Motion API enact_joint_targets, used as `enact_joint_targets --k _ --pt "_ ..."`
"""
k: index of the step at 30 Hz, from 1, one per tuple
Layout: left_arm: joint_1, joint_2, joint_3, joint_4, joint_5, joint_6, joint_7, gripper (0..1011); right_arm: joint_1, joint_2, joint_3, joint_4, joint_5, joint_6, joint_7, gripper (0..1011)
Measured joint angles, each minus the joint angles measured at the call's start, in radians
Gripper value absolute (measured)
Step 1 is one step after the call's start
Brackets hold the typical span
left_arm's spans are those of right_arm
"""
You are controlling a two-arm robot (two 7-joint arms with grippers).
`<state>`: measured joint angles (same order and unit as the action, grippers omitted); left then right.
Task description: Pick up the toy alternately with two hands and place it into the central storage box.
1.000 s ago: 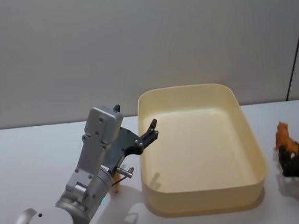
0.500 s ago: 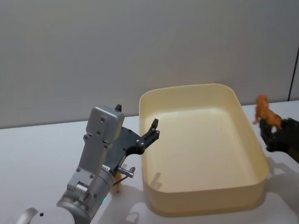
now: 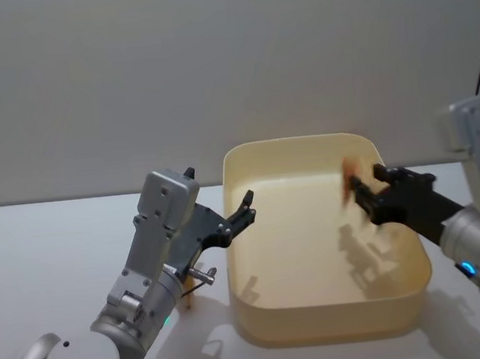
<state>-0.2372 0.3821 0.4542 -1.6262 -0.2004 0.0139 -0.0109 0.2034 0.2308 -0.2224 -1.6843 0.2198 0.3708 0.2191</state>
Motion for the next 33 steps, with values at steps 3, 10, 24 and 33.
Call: enact_joint_targets --k 3,10,24,33 --pt "0.000 0.000 0.000 0.000 0.000 0.000 0.000 1001 0.024 -0.013 -0.009 0.017 -0.007 0.012 0.028 475" --pt "0.000 0.000 0.000 0.000 0.000 0.000 0.000 1001 0.062 -0.034 -0.023 0.045 -0.020 0.032 0.072 679" --pt "0.005 0.003 -0.002 -0.006 -0.001 0.004 0.005 1001 0.094 -0.052 -0.035 0.069 -0.030 0.048 0.108 1001" --pt "0.050 0.035 -0.014 -0.064 -0.041 0.061 0.073 1001 0.101 -0.056 -0.038 0.073 -0.031 0.051 0.117 1001"
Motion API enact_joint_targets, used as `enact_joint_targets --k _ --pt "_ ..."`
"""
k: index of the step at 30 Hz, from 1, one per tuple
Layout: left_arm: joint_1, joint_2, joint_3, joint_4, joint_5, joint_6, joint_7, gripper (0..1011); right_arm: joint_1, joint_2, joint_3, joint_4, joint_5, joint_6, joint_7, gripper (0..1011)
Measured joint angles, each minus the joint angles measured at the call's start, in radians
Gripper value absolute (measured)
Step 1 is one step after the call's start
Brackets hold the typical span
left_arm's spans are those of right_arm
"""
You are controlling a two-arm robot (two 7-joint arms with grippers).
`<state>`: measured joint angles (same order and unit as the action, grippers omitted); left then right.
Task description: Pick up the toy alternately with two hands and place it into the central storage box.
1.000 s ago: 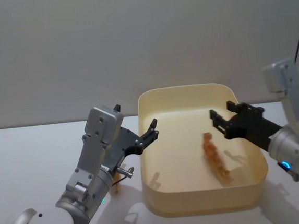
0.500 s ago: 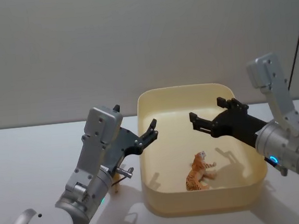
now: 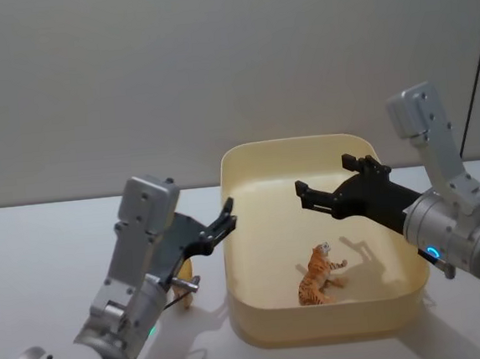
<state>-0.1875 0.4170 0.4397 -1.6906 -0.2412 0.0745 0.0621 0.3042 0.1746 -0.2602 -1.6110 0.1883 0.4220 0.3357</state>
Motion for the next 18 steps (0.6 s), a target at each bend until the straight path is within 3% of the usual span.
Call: enact_joint_targets --k 10,18 --pt "0.066 0.054 -0.024 -0.088 -0.080 0.116 0.082 1001 0.004 -0.002 -0.002 0.003 -0.001 0.002 0.005 1001" --pt "0.089 0.085 -0.038 -0.119 -0.128 0.199 0.064 1001 0.005 -0.003 -0.002 0.004 -0.002 0.003 0.006 1001"
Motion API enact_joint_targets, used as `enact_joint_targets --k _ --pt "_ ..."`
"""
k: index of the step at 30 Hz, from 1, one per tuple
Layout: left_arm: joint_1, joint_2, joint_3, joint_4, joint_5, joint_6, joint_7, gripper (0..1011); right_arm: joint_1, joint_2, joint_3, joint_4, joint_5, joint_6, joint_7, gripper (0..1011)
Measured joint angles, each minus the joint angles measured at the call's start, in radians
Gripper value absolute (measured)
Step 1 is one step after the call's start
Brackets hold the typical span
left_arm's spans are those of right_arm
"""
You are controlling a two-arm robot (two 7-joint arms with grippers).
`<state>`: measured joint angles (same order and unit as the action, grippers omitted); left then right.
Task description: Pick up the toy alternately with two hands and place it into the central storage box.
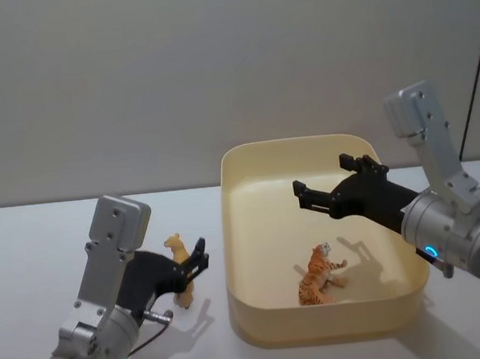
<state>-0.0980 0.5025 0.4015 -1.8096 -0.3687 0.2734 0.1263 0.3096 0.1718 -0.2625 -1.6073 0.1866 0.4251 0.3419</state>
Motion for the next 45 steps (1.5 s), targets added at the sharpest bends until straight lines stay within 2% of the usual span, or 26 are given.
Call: enact_joint_targets --k 6,13,22,30,41,45 --pt "-0.003 0.011 -0.007 0.001 -0.016 0.062 -0.061 1001 0.001 0.000 0.000 0.001 0.000 0.000 0.001 1001" --pt "-0.016 0.006 -0.011 0.020 -0.029 0.120 -0.101 1001 0.001 -0.001 0.000 0.001 0.000 0.000 0.002 1001" --pt "-0.036 -0.020 -0.015 0.055 -0.050 0.170 -0.100 1001 0.001 -0.001 0.000 0.001 0.000 0.000 0.002 1001" --pt "-0.063 -0.053 -0.020 0.105 -0.068 0.186 -0.083 1001 0.001 -0.001 0.000 0.001 0.000 0.000 0.002 1001" --pt "-0.113 -0.099 -0.023 0.191 -0.079 0.195 -0.098 1001 0.001 -0.001 0.000 0.001 0.000 0.000 0.002 1001" --pt "-0.126 -0.111 -0.023 0.213 -0.081 0.198 -0.103 942 0.001 -0.001 0.000 0.001 0.000 0.000 0.002 1001"
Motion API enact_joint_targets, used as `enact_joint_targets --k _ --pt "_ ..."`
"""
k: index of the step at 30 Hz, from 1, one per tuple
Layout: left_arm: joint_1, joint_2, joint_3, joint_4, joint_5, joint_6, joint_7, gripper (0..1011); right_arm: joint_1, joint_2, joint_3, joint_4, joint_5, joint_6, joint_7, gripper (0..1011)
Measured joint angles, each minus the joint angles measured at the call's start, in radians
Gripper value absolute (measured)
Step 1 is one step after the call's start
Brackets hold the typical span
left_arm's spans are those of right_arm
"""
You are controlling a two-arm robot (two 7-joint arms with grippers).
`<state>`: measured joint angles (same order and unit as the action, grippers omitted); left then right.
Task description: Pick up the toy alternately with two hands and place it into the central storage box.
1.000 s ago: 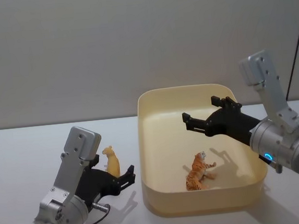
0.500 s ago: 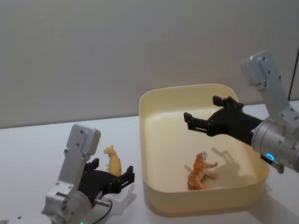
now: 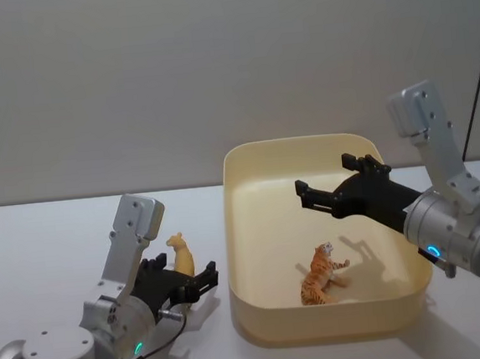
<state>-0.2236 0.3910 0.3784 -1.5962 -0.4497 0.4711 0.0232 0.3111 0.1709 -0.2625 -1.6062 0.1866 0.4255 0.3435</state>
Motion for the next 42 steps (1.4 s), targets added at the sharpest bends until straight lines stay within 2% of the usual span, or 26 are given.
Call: enact_joint_targets --k 4,9,20,29,34,42 --pt "-0.006 -0.006 0.000 0.011 -0.001 0.001 -0.003 868 0.000 0.000 0.000 0.000 0.000 0.000 0.000 1001" --pt "-0.015 -0.014 -0.001 0.026 -0.002 0.003 -0.006 687 0.000 0.000 0.000 0.000 0.000 0.000 0.000 1001" --pt "-0.021 -0.019 -0.002 0.033 0.002 0.007 -0.007 367 0.000 0.000 0.000 0.000 0.000 0.000 0.000 1001" --pt "-0.029 -0.017 -0.009 0.009 0.048 0.015 0.030 353 0.000 0.000 0.000 0.000 0.000 0.000 0.000 1001" --pt "-0.046 -0.016 -0.018 -0.007 0.091 0.014 0.049 353 0.000 0.000 0.000 0.000 0.000 0.000 0.000 1001" --pt "-0.096 -0.022 -0.034 -0.016 0.151 -0.014 0.035 353 0.000 0.000 0.000 0.000 0.000 0.000 0.000 1001"
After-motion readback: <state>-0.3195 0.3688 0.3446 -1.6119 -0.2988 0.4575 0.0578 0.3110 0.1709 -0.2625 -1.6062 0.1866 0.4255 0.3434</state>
